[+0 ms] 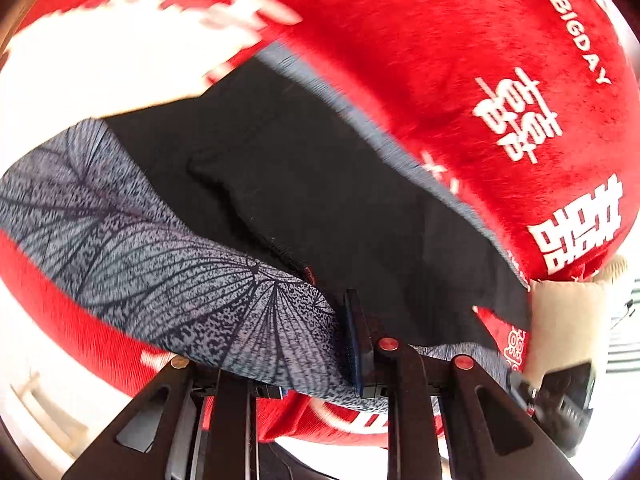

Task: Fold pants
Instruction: 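Grasp the grey patterned cuffs of the black trousers with both grippers, then lift the cuffs and fold the legs over onto the waistband with both grippers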

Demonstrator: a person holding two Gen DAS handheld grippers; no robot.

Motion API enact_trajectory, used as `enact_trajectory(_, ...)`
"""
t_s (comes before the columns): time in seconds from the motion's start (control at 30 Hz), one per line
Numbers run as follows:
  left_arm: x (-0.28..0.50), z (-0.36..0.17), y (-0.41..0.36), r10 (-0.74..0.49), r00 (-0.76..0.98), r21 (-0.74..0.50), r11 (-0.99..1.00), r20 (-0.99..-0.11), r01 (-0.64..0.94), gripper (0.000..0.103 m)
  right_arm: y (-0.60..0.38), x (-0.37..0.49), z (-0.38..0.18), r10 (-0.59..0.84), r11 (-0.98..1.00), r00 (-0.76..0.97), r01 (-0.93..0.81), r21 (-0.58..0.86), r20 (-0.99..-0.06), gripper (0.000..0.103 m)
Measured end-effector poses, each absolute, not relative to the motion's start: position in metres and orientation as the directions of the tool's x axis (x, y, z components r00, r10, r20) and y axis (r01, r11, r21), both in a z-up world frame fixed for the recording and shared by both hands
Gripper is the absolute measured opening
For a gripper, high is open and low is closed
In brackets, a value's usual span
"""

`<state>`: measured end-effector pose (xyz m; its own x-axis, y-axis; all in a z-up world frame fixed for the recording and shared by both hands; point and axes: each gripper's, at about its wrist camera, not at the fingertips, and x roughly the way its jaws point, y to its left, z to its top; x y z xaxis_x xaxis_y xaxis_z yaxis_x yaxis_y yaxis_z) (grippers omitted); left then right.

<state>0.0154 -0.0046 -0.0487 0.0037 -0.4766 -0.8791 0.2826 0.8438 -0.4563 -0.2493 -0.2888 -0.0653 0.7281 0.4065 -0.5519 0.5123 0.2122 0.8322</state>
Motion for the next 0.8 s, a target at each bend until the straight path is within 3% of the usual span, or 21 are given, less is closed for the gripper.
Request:
enact_trajectory(0.23, 0.093, -0.057, -0.087, -0.482, 0.017, -0.434, 0.803, -0.876, 0.407, 0.023, -0.36, -0.158, -0.047, 0.353, 0.391, 0.676, 0.521, 0.759, -0.647, 0.012)
enact_trajectory(0.4, 0.145, -0.103, -0.127, -0.437, -0.01, -0.398, 0.811, -0.9, 0.428, 0.024, -0.402, -0.09, -0.082, 0.32, 0.473, 0.582, 0.585, 0.658, -0.748, 0.014)
enact_trajectory(0.5, 0.159, -0.13, -0.144, -0.408, -0.048, -0.388, 0.818, -0.912, 0.424, 0.031, -0.422, -0.066, -0.113, 0.298, 0.477, 0.528, 0.639, 0.603, -0.796, 0.014)
enact_trajectory(0.6, 0.164, -0.134, -0.145, -0.452, -0.079, -0.44, 0.788, -0.888, 0.431, 0.048, -0.434, -0.052, -0.143, 0.286, 0.474, 0.473, 0.686, 0.552, -0.833, 0.014)
enact_trajectory(0.7, 0.163, -0.122, -0.138, -0.439, -0.097, -0.432, 0.778, -0.893, 0.457, 0.058, -0.44, -0.053, -0.155, 0.292, 0.45, 0.472, 0.699, 0.555, -0.832, 0.014)
enact_trajectory(0.73, 0.162, -0.115, -0.133, -0.422, -0.078, -0.408, 0.786, -0.903, 0.465, 0.077, -0.442, -0.055, -0.155, 0.301, 0.432, 0.475, 0.705, 0.562, -0.827, 0.015)
enact_trajectory(0.77, 0.161, -0.102, -0.126, -0.403, -0.03, -0.368, 0.799, -0.915, 0.475, 0.086, -0.443, -0.055, -0.155, 0.31, 0.42, 0.476, 0.708, 0.568, -0.823, 0.021)
enact_trajectory(0.8, 0.16, -0.093, -0.124, -0.395, -0.007, -0.348, 0.802, -0.919, 0.485, 0.086, -0.444, -0.055, -0.152, 0.323, 0.417, 0.475, 0.705, 0.573, -0.819, 0.034)
